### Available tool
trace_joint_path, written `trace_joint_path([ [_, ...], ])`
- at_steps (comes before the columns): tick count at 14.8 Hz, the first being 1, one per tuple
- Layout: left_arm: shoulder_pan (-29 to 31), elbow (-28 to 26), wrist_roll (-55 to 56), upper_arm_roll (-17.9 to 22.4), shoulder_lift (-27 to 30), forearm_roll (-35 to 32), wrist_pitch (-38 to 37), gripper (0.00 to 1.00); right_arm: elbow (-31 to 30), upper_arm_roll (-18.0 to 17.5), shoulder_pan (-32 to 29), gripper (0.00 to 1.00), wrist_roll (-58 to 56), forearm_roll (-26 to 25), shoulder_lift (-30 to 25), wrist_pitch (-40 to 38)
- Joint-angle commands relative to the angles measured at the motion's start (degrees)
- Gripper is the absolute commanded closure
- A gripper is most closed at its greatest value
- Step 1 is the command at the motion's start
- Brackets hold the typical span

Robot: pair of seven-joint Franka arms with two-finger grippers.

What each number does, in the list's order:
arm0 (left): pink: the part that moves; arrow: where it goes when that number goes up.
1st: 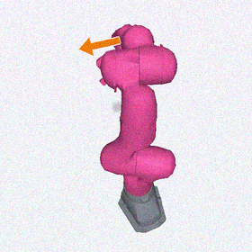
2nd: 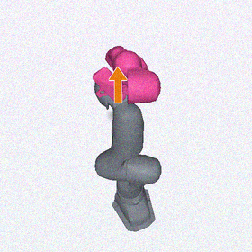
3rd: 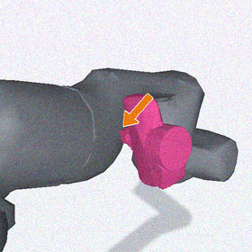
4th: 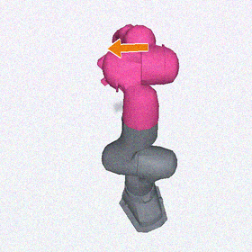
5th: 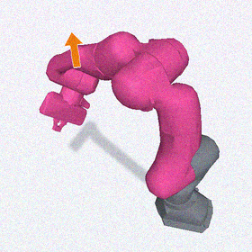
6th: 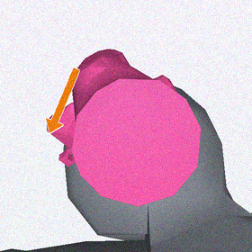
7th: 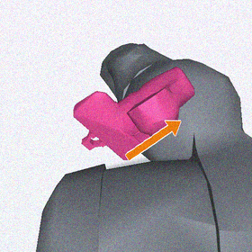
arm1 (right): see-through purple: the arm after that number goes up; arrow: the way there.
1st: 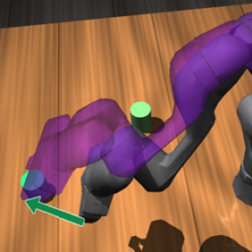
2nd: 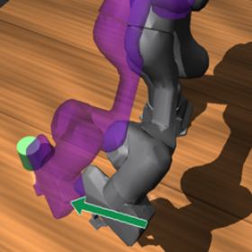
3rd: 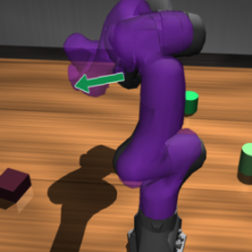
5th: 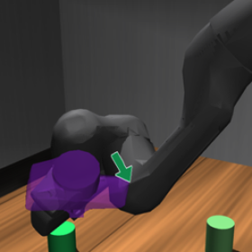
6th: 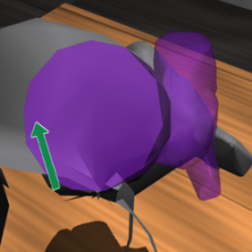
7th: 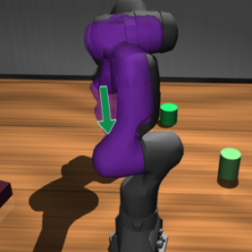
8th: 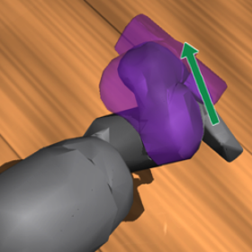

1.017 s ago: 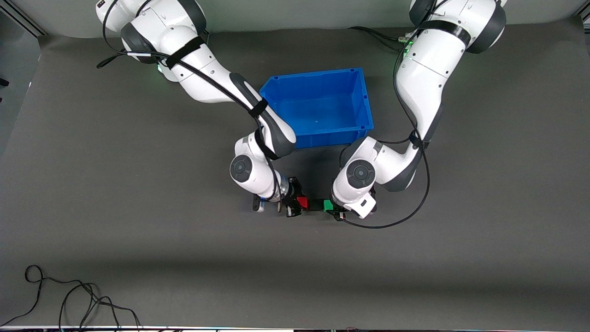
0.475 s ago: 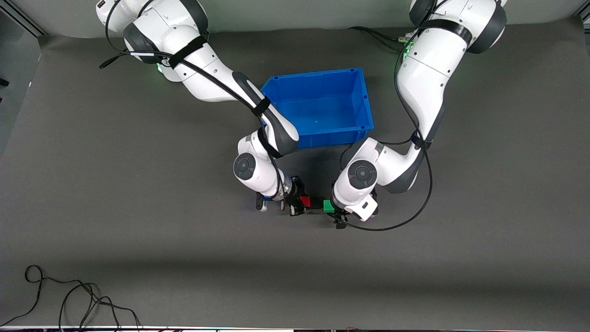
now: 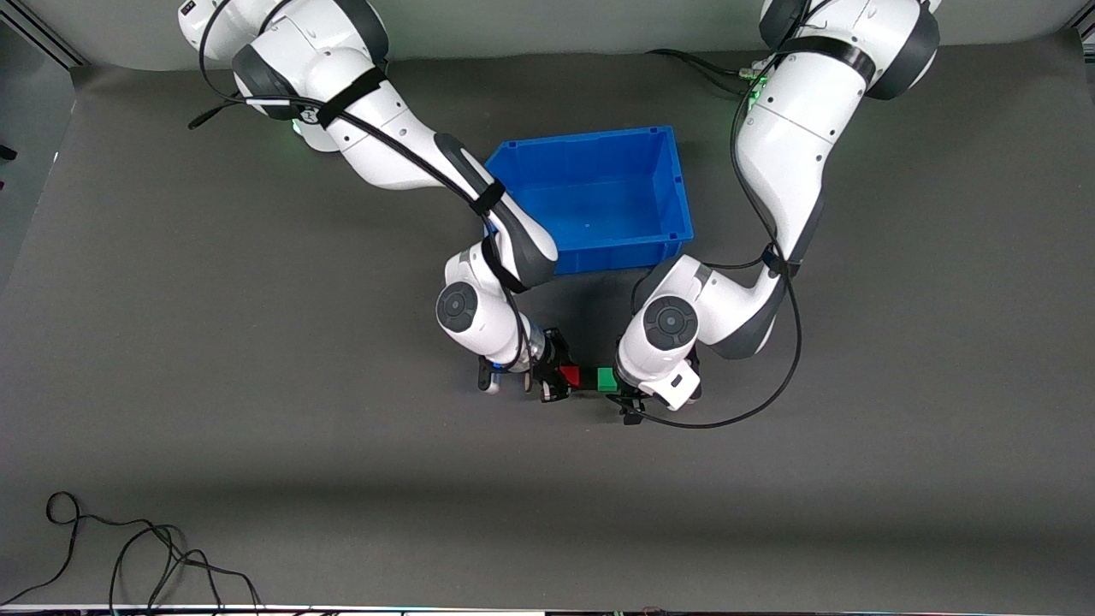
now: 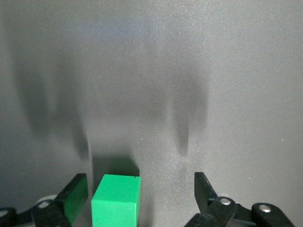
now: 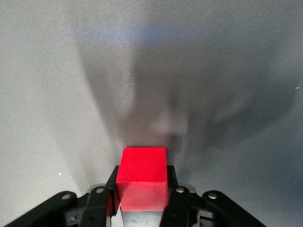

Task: Attach green and red cubes to black cube
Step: 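Press the red and green cubes against the black cube from both sides, then open both grippers and lift them away from the cube row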

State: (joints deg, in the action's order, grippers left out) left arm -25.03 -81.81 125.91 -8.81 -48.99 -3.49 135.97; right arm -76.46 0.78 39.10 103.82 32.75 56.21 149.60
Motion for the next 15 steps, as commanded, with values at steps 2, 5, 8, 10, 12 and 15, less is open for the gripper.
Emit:
trace_joint_path([
  [2, -0.90, 0.69, 1.09, 0.38, -0.49, -1.17, -0.09, 0.00, 2.55, 0.98, 0.98, 0.47, 1.74, -0.67, 1.71, 0.87],
  [5, 0.32, 0.95, -0.65, 0.47, 0.65, -2.12, -1.58, 0.00, 2.55, 1.33, 0.81, 0.00, 1.56, -0.75, 0.92, 0.87],
  [8, 2.70, 0.60, -9.42, 0.46, 2.58, -3.98, -7.45, 0.00, 2.20, 3.96, 0.28, 0.00, 0.77, -1.37, -1.88, -1.23],
  [10, 4.80, -0.19, -16.97, 0.38, 6.08, -3.98, -12.89, 0.00, 2.55, 7.02, 0.01, 0.00, -0.28, -3.64, -4.69, -8.84],
  [12, 7.43, -3.16, -26.19, 0.20, 11.09, -3.80, -16.95, 0.00, 2.55, 9.49, -0.94, 0.00, -4.82, -6.19, -8.29, -16.85],
  [15, 12.44, -10.62, -42.98, 0.03, 19.61, -2.75, -18.01, 0.00, 1.76, 13.70, -2.18, 0.00, -16.50, -8.30, -14.00, -29.06],
])
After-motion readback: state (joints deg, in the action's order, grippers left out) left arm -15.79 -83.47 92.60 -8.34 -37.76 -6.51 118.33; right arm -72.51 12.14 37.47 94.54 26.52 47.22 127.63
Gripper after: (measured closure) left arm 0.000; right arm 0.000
